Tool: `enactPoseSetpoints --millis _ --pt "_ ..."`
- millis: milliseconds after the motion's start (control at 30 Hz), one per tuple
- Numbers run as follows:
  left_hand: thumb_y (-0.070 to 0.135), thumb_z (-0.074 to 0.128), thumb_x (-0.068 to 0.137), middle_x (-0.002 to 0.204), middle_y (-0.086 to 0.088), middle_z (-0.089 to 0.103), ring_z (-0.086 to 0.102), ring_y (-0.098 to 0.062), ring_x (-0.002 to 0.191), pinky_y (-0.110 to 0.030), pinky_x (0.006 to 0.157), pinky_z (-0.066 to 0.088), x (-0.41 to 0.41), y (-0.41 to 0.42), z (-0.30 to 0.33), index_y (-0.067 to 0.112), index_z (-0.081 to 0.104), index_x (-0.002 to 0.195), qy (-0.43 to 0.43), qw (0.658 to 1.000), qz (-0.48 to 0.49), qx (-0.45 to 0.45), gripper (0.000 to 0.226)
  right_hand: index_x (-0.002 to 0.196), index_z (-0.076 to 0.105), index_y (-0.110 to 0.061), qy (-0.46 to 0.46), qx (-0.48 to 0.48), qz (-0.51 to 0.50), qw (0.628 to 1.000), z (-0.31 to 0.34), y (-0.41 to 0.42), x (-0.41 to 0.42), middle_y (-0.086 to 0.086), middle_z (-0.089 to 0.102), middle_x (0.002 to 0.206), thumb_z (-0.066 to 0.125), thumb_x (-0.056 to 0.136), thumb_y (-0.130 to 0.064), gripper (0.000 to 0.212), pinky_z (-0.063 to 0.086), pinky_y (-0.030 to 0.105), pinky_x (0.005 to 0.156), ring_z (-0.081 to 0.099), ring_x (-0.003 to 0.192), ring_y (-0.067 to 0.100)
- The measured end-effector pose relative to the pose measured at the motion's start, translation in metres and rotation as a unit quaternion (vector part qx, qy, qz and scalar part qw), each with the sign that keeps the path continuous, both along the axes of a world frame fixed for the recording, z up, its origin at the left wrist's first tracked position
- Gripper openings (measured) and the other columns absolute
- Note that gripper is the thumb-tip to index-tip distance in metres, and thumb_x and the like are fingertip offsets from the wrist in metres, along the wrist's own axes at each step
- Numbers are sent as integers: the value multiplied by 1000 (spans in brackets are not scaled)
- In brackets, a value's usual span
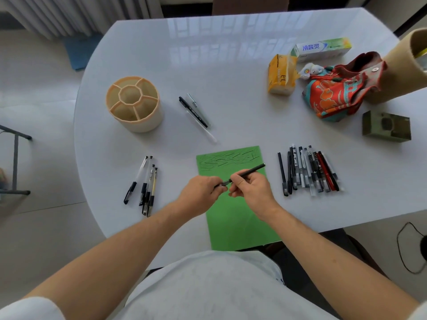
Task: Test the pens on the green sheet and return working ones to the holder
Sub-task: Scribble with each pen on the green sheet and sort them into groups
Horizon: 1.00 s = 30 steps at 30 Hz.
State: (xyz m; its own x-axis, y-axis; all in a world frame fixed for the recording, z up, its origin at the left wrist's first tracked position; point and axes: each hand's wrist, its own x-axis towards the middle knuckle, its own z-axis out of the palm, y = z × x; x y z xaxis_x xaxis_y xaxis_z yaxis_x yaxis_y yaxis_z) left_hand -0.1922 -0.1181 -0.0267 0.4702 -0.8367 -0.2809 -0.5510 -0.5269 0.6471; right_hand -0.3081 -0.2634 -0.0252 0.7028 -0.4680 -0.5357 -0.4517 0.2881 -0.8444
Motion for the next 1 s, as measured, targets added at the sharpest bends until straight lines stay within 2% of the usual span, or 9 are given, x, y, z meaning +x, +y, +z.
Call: enactPoseSetpoints --millis 100,200,300,400,600,667,767,900,1000 --pt "44 58 96 74 5 68 61 -12 64 -30 58 48 -3 -15 3 20 68 92 17 1000 -12 -5 26 95 65 -8 32 9 -11 999 -3 -21 0 11 72 81 63 100 -17 11 62 32 65 69 65 17" --pt "52 61 91 115 8 69 62 -10 103 -30 91 51 0 -22 -3 24 59 130 3 1000 -3 -4 48 96 62 -8 126 -86 -22 988 -5 -63 1 16 70 93 57 103 -17 12 61 31 59 66 64 16" --pt "42 63 93 133 3 61 50 -16 127 -35 106 41 8 -6 -14 24 56 134 -51 999 16 -1 46 106 60 -12 276 -281 92 915 -10 -105 -10 10 67 99 57 101 -23 12 60 37 67 67 79 20" --pt "31 64 92 138 -2 57 44 -22 133 -37 111 37 12 17 -27 21 61 130 -81 996 4 22 40 112 57 -12 339 -364 180 849 -19 -124 -23 11 65 104 59 99 -23 18 54 40 77 62 91 26" --pt "32 63 91 152 -6 43 33 -25 144 -38 118 26 8 47 -44 23 61 131 -114 992 -35 51 40 133 54 -9 337 -457 213 795 -25 -134 -25 14 62 125 62 95 -22 41 53 45 91 61 110 33" --pt "33 64 91 154 -6 40 30 -25 146 -41 118 27 7 51 -46 25 62 129 -121 990 -44 51 39 133 55 -12 318 -487 204 788 -23 -130 -14 11 61 122 61 95 -21 39 53 42 82 61 102 29" --pt "32 63 92 156 -6 38 29 -26 147 -44 120 29 6 53 -46 25 62 128 -113 992 -36 47 37 124 62 -12 226 -502 198 811 -21 -114 25 6 64 109 59 96 -19 29 43 28 68 59 88 19" --pt "30 61 93 159 -6 33 24 -25 150 -41 121 25 7 54 -46 24 60 131 -100 993 -35 55 38 116 69 -12 127 -468 208 850 -23 -80 98 6 69 107 60 95 -26 27 46 32 83 62 99 23" --pt "27 60 94 161 -7 29 20 -26 151 -38 122 18 7 54 -46 23 59 133 -87 993 -35 65 39 121 67 -15 124 -465 245 842 -31 -57 143 7 67 117 61 96 -36 34 50 35 87 64 103 26"
